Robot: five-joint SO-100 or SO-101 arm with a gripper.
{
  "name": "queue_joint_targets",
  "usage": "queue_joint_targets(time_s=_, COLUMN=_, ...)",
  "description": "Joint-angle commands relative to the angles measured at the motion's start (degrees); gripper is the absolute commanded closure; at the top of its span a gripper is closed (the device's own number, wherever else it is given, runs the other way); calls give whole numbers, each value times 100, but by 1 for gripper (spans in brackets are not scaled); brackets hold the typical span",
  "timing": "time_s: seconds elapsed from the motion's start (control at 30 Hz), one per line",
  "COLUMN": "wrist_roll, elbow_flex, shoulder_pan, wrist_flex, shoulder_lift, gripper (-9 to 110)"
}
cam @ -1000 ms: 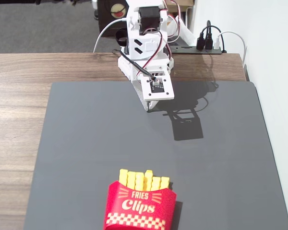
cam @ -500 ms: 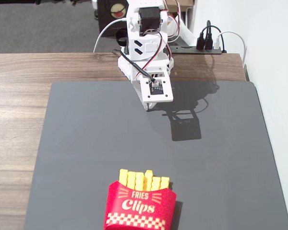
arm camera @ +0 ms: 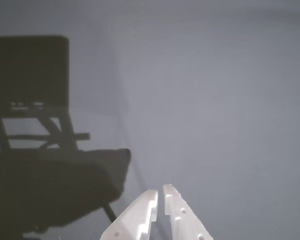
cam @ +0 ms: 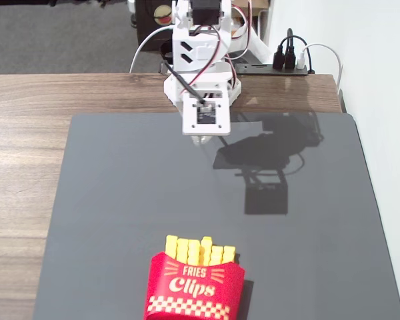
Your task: Grab a fry
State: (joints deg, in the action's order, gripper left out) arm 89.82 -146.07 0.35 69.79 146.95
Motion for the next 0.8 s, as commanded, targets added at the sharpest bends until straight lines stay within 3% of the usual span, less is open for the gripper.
queue_joint_targets(time_s=0.0, wrist_roll=62, elbow_flex=826, shoulder_pan=105, wrist_flex=-9, shoulder_lift=-554, gripper=100)
queue_joint_targets(time_s=0.1, wrist_roll=167, elbow_flex=1459, shoulder_pan=202, wrist_flex=18, shoulder_lift=-1099, gripper=100)
queue_joint_targets(time_s=0.43, wrist_roll=642, elbow_flex=3155, shoulder_pan=396, wrist_flex=-35, shoulder_lift=-2997, gripper=81)
queue_joint_targets(time_s=0.77, wrist_roll=738, elbow_flex=4201, shoulder_pan=422, wrist_flex=-510, shoulder_lift=-4843, gripper=79)
